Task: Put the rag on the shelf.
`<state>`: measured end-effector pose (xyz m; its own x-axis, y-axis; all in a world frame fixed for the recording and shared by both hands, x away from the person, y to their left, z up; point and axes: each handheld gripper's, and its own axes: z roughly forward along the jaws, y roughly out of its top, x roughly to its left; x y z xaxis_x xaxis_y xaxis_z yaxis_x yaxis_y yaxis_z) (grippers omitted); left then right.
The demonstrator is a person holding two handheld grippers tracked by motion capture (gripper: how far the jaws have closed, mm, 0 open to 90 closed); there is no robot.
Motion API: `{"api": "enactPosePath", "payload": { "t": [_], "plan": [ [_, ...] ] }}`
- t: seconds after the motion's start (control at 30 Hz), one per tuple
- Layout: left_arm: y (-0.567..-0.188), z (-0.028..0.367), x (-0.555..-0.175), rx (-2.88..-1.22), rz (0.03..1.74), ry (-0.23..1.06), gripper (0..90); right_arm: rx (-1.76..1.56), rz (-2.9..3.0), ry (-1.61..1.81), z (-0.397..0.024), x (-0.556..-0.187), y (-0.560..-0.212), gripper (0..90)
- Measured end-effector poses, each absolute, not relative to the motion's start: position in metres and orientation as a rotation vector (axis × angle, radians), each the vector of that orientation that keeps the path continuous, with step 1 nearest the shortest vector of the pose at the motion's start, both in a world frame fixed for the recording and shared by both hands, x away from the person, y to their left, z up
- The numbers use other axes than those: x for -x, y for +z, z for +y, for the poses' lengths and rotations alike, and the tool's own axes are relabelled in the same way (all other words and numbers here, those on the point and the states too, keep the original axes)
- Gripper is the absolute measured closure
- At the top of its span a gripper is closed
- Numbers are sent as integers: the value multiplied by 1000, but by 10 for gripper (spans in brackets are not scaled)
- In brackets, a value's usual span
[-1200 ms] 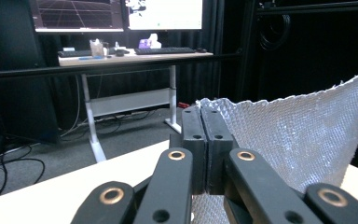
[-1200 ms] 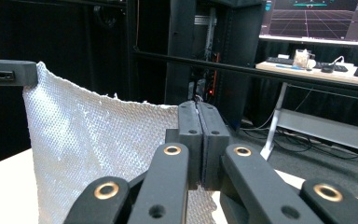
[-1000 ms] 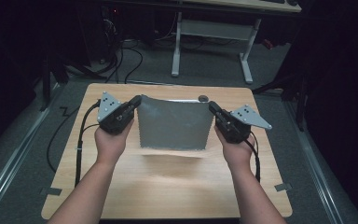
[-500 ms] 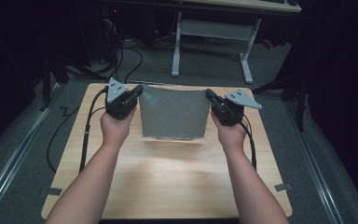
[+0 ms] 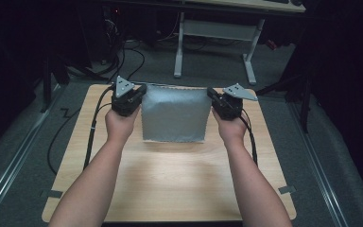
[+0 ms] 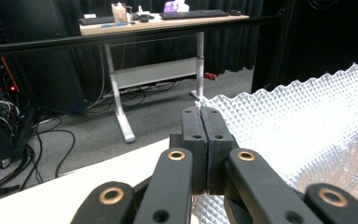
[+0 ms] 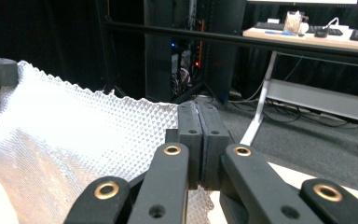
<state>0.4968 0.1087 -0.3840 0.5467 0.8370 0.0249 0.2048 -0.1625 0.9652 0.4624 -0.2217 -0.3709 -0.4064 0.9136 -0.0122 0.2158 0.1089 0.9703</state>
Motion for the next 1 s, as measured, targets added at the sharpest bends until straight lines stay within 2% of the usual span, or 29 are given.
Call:
{"api": "enactPosePath", "payload": {
  "t": [0.43, 1.0],
  "plan": [
    [-403, 105, -506, -1763, 915, 654, 899, -1146, 1775, 1271, -224, -476, -389, 900],
    [-440, 98, -506, -1804, 952, 515, 899, -1194, 1815, 1232, -230, -481, -412, 900]
  ]
}}
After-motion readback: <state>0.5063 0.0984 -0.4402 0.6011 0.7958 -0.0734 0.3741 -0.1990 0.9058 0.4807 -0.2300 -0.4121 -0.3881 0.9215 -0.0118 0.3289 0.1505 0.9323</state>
